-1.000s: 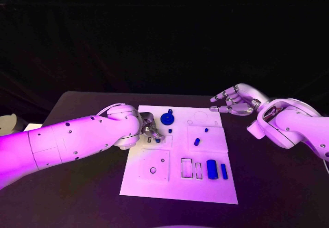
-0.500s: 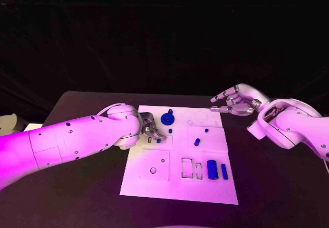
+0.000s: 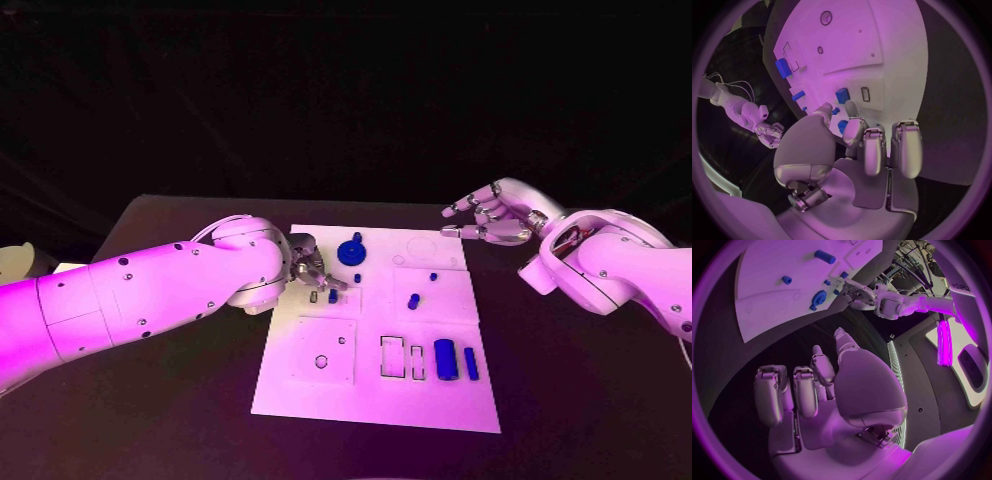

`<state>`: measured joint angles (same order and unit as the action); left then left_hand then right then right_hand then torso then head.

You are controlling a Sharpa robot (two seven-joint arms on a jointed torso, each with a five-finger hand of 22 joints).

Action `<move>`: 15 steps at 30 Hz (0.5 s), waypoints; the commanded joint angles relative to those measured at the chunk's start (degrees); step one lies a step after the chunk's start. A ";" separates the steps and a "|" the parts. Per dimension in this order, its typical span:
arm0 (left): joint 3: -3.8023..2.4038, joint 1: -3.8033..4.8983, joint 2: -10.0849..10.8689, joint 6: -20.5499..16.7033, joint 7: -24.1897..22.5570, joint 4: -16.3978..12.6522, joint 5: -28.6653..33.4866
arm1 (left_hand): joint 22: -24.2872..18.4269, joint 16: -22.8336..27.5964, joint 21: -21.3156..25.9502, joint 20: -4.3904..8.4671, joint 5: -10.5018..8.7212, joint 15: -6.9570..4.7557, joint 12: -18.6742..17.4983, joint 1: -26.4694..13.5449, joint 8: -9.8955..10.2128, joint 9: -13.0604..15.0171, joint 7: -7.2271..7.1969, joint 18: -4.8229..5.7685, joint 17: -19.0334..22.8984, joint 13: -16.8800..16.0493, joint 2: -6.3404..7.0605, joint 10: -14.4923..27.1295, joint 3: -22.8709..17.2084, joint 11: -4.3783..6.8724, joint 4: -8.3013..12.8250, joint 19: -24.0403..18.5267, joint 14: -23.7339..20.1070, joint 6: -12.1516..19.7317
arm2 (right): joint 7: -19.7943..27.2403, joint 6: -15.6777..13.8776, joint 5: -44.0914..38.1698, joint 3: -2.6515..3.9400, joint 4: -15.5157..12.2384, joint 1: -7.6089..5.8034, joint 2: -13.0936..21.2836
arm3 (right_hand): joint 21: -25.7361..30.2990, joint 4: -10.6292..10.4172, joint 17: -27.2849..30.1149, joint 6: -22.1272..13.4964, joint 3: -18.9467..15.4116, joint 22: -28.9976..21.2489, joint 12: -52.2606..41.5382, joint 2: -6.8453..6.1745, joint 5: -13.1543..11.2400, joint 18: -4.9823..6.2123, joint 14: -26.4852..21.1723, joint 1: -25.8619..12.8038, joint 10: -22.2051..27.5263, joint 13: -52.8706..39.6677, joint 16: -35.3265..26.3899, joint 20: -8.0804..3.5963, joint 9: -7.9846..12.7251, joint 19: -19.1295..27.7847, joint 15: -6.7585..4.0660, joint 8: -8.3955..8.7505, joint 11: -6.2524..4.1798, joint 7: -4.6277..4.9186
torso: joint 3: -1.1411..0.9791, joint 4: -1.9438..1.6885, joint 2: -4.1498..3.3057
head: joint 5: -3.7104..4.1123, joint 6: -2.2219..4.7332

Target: Assemble the parts on the task board

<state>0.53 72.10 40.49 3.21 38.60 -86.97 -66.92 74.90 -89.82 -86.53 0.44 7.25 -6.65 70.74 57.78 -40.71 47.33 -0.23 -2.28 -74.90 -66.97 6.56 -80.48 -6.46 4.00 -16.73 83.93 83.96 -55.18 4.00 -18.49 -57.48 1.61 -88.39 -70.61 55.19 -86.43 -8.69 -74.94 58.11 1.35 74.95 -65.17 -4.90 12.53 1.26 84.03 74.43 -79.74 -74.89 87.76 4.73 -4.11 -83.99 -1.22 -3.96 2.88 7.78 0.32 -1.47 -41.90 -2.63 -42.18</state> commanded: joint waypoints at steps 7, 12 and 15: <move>-2.31 2.47 1.28 5.35 -0.60 0.70 9.53 | 5.63 -0.18 2.45 -0.84 0.03 0.99 -4.93 2.70 4.29 -2.45 2.22 0.23 -15.10 5.56 -1.12 4.27 4.00 -1.91 0.15 2.62 6.04 5.25 | 0.38 0.54 -0.14 -0.05 0.50 0.06 -0.34 | 0.39 0.03 -11.14 0.14 -0.44 7.90 0.35 0.13 0.16 0.45 5.02 -0.22 0.29 0.05 -0.38 0.06 -0.08 -2.12 -0.07 0.10 -0.01 0.04 | -0.01 0.08 -0.11 | -0.09 0.39; -2.73 4.84 0.83 10.06 -0.76 4.45 9.84 | 4.57 -0.18 3.28 -2.25 0.01 2.48 -6.85 5.76 9.09 -7.08 4.13 -0.01 -15.10 7.96 -1.89 6.14 6.18 -3.50 0.15 2.17 6.04 6.91 | 0.32 0.58 -0.07 -0.11 0.78 0.09 -0.50 | 0.39 0.03 -11.14 0.14 -0.44 7.90 0.35 0.13 0.16 0.45 5.02 -0.22 0.29 0.05 -0.38 0.06 -0.08 -2.12 -0.07 0.10 -0.01 0.04 | -0.09 -0.05 -0.11 | 0.01 0.43; -2.78 6.10 -0.67 11.47 -1.22 8.37 8.46 | 4.32 -0.18 3.50 -2.73 0.06 2.95 -7.40 6.88 11.09 -9.49 4.69 -0.09 -15.10 8.82 -2.24 6.64 7.31 -4.07 0.18 2.07 6.04 7.11 | 0.32 0.56 -0.05 -0.14 0.97 0.10 -0.65 | 0.39 0.03 -11.14 0.14 -0.44 7.90 0.35 0.13 0.16 0.45 5.02 -0.22 0.29 0.05 -0.38 0.06 -0.08 -2.12 -0.07 0.10 -0.01 0.04 | -0.01 -0.12 -0.11 | -0.04 0.48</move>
<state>-2.25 78.07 40.25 9.63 38.39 -79.25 -59.35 74.95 -89.82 -83.41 -2.03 7.25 -4.18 63.54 64.22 -29.87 38.12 4.08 -2.27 -74.95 -58.26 4.09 -73.90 0.71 0.12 -16.59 84.12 83.96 -47.99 4.00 -18.47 -57.38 1.48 -87.45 -70.55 54.65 -86.43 -8.69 -74.93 58.11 1.35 74.94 -65.17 -4.90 12.53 1.26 84.03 74.43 -79.74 -74.90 87.76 4.73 -4.11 -83.99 -1.22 -3.96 2.88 7.78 0.27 -1.49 -42.00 -2.64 -41.73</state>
